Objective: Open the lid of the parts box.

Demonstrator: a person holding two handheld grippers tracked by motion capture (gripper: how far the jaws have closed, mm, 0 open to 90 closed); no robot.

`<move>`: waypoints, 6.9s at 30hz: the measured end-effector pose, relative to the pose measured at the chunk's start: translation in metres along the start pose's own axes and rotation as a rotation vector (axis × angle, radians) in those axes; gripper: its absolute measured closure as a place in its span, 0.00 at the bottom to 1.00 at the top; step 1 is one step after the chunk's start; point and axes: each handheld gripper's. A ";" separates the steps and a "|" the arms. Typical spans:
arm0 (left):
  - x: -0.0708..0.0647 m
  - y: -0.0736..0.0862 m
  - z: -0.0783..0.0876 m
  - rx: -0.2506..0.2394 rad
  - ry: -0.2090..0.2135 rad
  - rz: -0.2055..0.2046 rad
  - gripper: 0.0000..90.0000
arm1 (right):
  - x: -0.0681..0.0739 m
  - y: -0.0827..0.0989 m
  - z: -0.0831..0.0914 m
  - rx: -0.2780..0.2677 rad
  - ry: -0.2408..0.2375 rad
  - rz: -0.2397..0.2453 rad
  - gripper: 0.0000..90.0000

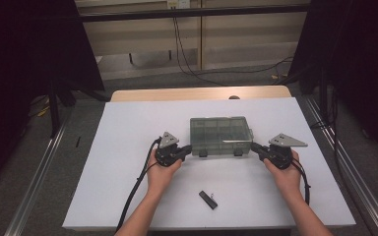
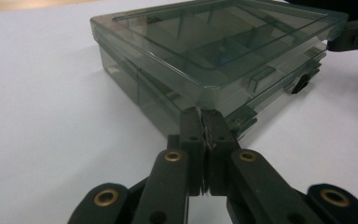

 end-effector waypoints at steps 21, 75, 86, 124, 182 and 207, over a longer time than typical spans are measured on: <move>-0.004 -0.001 -0.007 -0.046 -0.013 -0.038 0.96 | -0.004 -0.012 0.000 -0.056 0.084 0.042 0.76; -0.006 0.000 -0.009 -0.028 -0.012 -0.094 1.00 | -0.025 -0.075 -0.033 -0.082 0.208 -0.045 0.96; -0.006 0.000 -0.009 -0.031 -0.010 -0.095 1.00 | -0.029 -0.078 -0.039 -0.078 0.220 -0.048 0.96; -0.006 -0.001 -0.010 -0.031 -0.008 -0.089 1.00 | -0.039 -0.089 -0.054 -0.070 0.239 -0.078 0.98; -0.007 0.000 -0.010 -0.035 -0.006 -0.084 1.00 | -0.048 -0.097 -0.076 -0.043 0.272 -0.089 0.98; -0.007 0.000 -0.011 -0.035 -0.007 -0.083 1.00 | -0.052 -0.094 -0.085 -0.032 0.271 -0.100 0.98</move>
Point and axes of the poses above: each handheld gripper's, and its own axes: z roughly backward along the jaws, y roughly out of its underside, x roughly to its left, and after that the axes turned 10 degrees about z, right-handed
